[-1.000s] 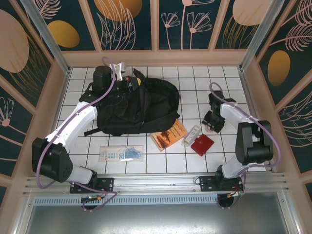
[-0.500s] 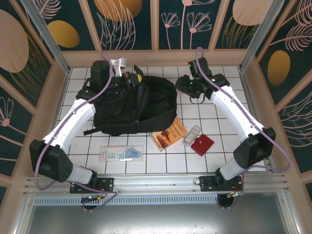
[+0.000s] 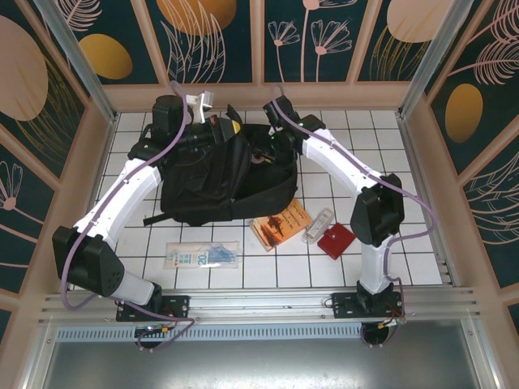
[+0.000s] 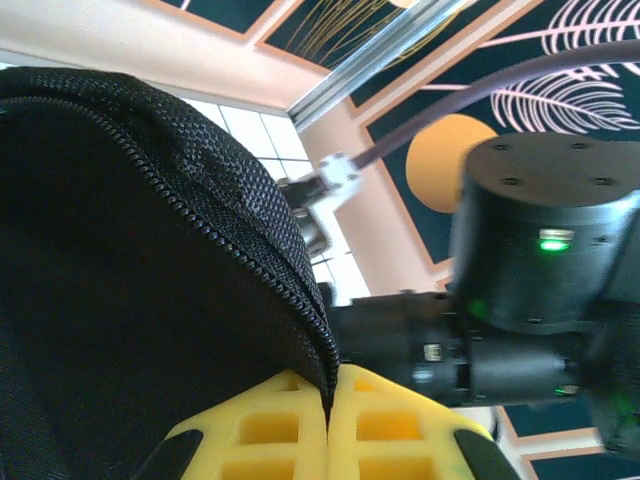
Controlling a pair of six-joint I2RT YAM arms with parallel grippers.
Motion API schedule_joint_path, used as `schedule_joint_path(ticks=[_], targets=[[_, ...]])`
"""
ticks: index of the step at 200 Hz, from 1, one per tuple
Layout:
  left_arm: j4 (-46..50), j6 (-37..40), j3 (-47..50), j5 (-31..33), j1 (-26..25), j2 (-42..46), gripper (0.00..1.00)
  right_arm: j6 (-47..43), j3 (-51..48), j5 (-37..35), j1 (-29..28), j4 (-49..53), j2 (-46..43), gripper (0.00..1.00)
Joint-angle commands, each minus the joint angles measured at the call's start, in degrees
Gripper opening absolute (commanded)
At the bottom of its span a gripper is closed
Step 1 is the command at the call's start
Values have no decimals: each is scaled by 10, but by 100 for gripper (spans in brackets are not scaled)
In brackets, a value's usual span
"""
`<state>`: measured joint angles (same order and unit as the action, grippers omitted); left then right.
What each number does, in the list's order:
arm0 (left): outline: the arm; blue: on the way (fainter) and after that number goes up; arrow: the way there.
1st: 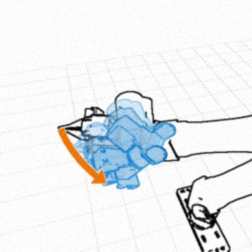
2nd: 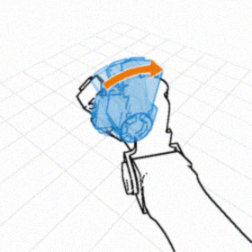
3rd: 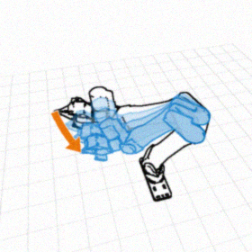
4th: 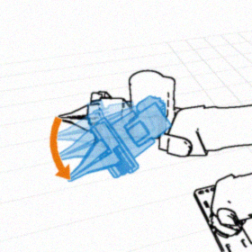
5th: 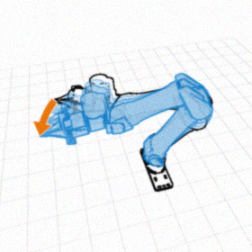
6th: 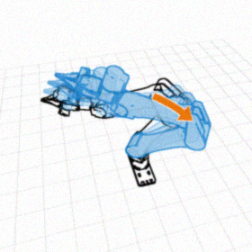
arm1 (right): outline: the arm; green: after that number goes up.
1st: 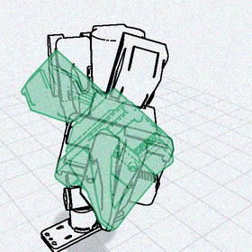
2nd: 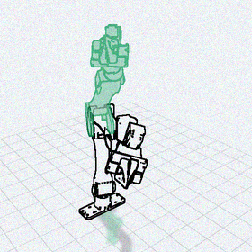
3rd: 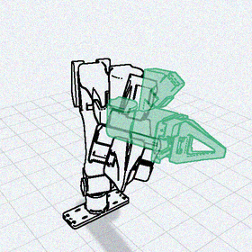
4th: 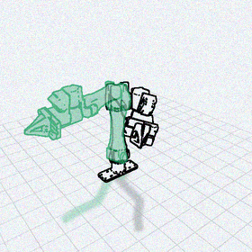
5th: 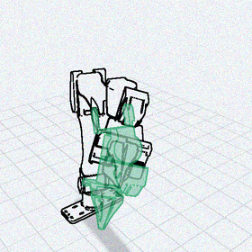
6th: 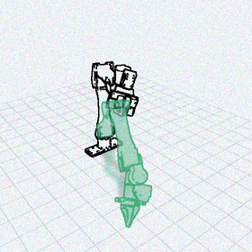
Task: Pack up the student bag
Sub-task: Place the personal item in the student bag.
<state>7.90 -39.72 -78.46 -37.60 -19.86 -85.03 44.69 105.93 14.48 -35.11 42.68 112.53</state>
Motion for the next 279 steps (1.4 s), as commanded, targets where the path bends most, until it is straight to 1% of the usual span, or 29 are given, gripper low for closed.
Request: schedule_joint_path(ticks=[1,13,47,59,68,80,110,143,162,201,213,224,230,231,241,255,262,279], targets=[[-97,-25,-34,-39,2,6,0,63,19,75,-6,-44,39,53],[-104,-29,-34,-38,2,8,0,84,35,104,-10,-64,61,55],[-107,-28,-37,-37,2,12,0,104,97,141,-26,-82,109,60],[-106,-27,-38,-36,2,12,0,101,113,141,-29,-77,117,66],[-104,-24,-37,-34,1,13,0,98,122,132,-30,-65,118,73],[-100,-19,-36,-30,2,13,0,92,124,120,-28,-55,116,78],[-87,-7,-35,-19,2,15,0,79,110,108,-25,-54,98,81],[-68,13,-31,12,2,17,0,40,104,77,-24,-34,71,81],[-57,19,-19,44,3,17,0,17,65,45,-21,-40,18,78],[-78,8,10,44,3,9,0,-46,-56,-7,-1,-60,-133,78],[-84,5,18,41,2,7,0,-55,-108,-23,13,-58,-186,78],[-89,3,25,39,3,6,0,-56,-165,-24,33,-60,-240,78],[-94,2,29,39,3,6,0,-58,-198,-23,34,-59,-269,78],[-94,1,30,38,3,6,0,-58,-203,-23,43,-59,-275,78],[-99,2,35,35,3,6,0,-56,-252,-34,72,-41,-320,78],[-103,1,41,32,2,5,0,-40,-316,-71,94,3,-379,79],[-105,2,43,30,2,5,0,-28,-348,-89,99,27,-403,79],[-114,0,49,25,3,1,0,-9,-414,-106,103,78,-452,80]])
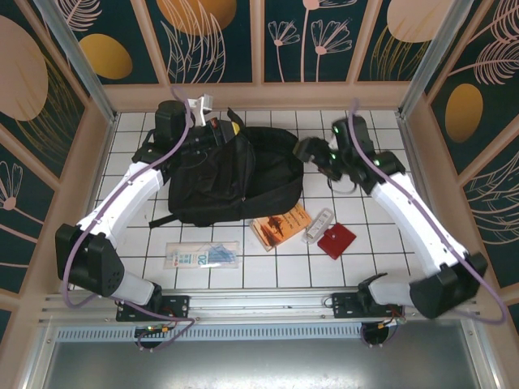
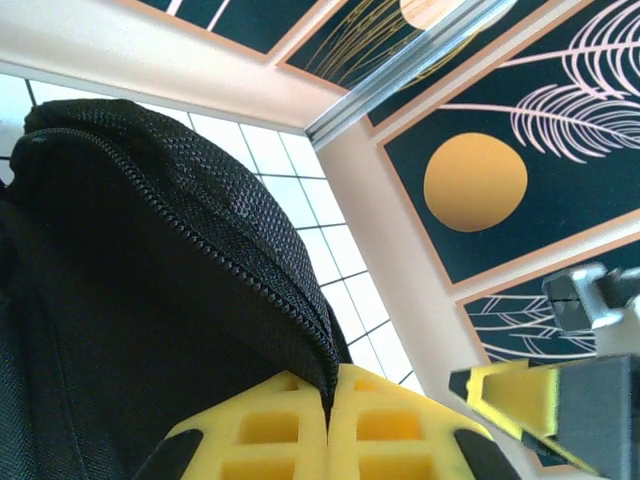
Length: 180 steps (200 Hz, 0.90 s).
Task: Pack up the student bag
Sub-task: Place the personal item in the student bag, then pick up the card holder from the bottom-center of the table.
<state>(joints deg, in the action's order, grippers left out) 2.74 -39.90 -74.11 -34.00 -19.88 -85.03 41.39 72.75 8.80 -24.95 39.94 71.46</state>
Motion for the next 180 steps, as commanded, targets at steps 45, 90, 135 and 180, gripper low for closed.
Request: schedule_joint_path(ticks=[45,90,135,180], targets=[[-86,-8,21,-23,2,-9,0,106,-217,-76,10,173,-122,88],[-77,5,25,-16,2,-4,0,118,-343,-23,65,113,-155,91],[-70,11,27,-11,2,-4,0,110,-419,11,115,31,-143,95],[-66,14,23,-11,2,-2,0,87,-492,106,173,-92,-160,99]])
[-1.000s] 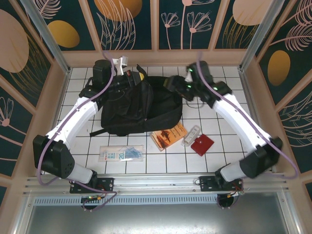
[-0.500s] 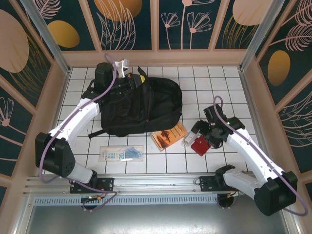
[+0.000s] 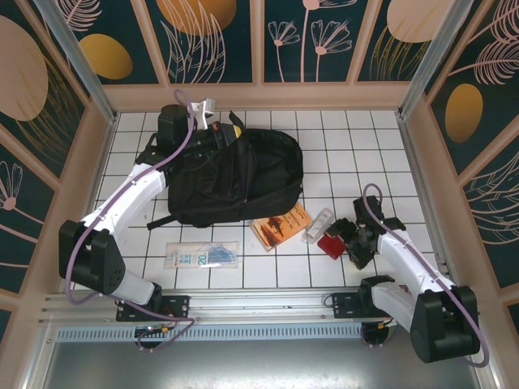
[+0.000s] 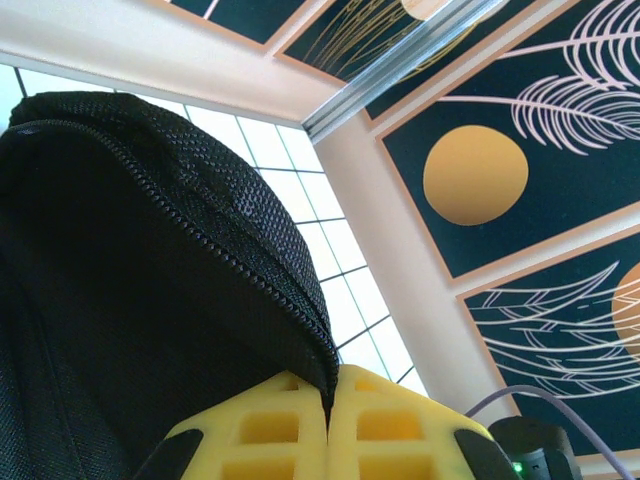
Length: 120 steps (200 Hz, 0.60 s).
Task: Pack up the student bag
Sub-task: Pick up the card holder from the bottom-center of the table.
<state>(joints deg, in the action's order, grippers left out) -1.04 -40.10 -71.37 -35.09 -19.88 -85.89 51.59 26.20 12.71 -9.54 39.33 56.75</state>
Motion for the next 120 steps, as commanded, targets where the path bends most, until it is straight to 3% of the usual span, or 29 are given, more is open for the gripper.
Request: schedule_joint_path(ticks=[1,66,97,120], targets=[[-28,15,-4,0,2,6,0,-16,-27,68,20,-88,-14,99],[-29,13,-3,-2,2,4,0,-63,-70,157,45,-230,-69,92],[-29,12,-3,-5,2,5,0,-97,-60,156,48,-235,-69,88],[-30,12,-2,-5,2,5,0,-102,-77,208,48,-281,-68,86]])
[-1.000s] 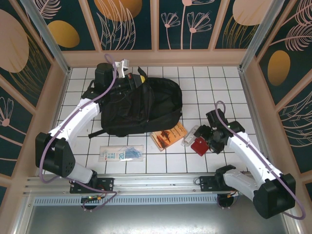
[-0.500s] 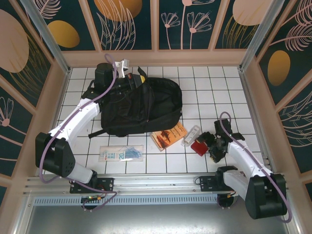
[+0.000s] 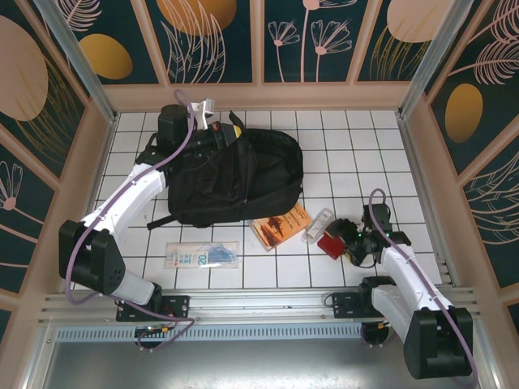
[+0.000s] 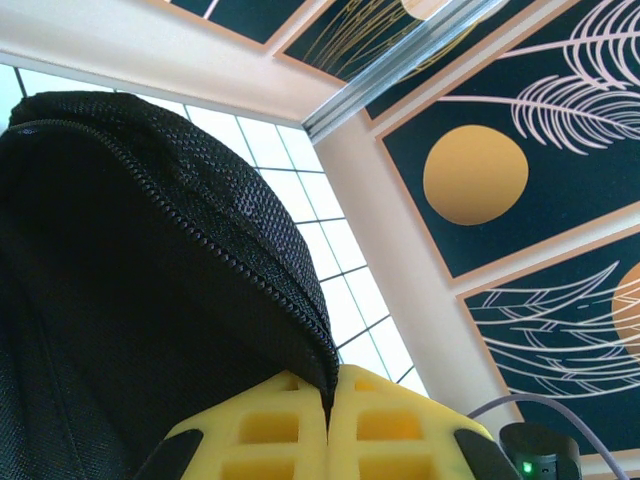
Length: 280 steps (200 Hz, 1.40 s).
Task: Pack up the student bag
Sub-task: Pick up the card holder from the bottom-center of the table.
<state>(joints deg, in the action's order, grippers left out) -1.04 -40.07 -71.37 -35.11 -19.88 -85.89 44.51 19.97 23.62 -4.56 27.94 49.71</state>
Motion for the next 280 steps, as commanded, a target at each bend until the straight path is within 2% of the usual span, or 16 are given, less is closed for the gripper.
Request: schedule_joint_path(ticks=[1,58,88,116,147,166,199,215,229,280], targets=[[-30,11,-2,-5,2,5,0,-31,-16,102,-1,-170,2,86],[-37,4,3,-12,1,3,0,-33,-30,165,-1,-243,5,82],[-40,2,6,-14,2,4,0,-27,-31,138,0,-237,9,75],[-41,1,8,-15,2,5,0,-7,-41,113,0,-246,52,65],[-40,2,10,-14,2,7,0,13,-41,92,0,-260,81,59],[-39,3,8,-14,2,7,0,20,-37,83,0,-261,86,50],[-37,4,7,-13,2,8,0,15,-18,50,0,-227,71,30],[-37,5,7,-13,2,8,0,12,-9,38,-1,-208,63,26],[-37,4,6,-13,2,8,0,5,4,16,-1,-178,55,18],[-24,9,-4,-9,2,13,0,-49,91,-50,0,-62,14,15]])
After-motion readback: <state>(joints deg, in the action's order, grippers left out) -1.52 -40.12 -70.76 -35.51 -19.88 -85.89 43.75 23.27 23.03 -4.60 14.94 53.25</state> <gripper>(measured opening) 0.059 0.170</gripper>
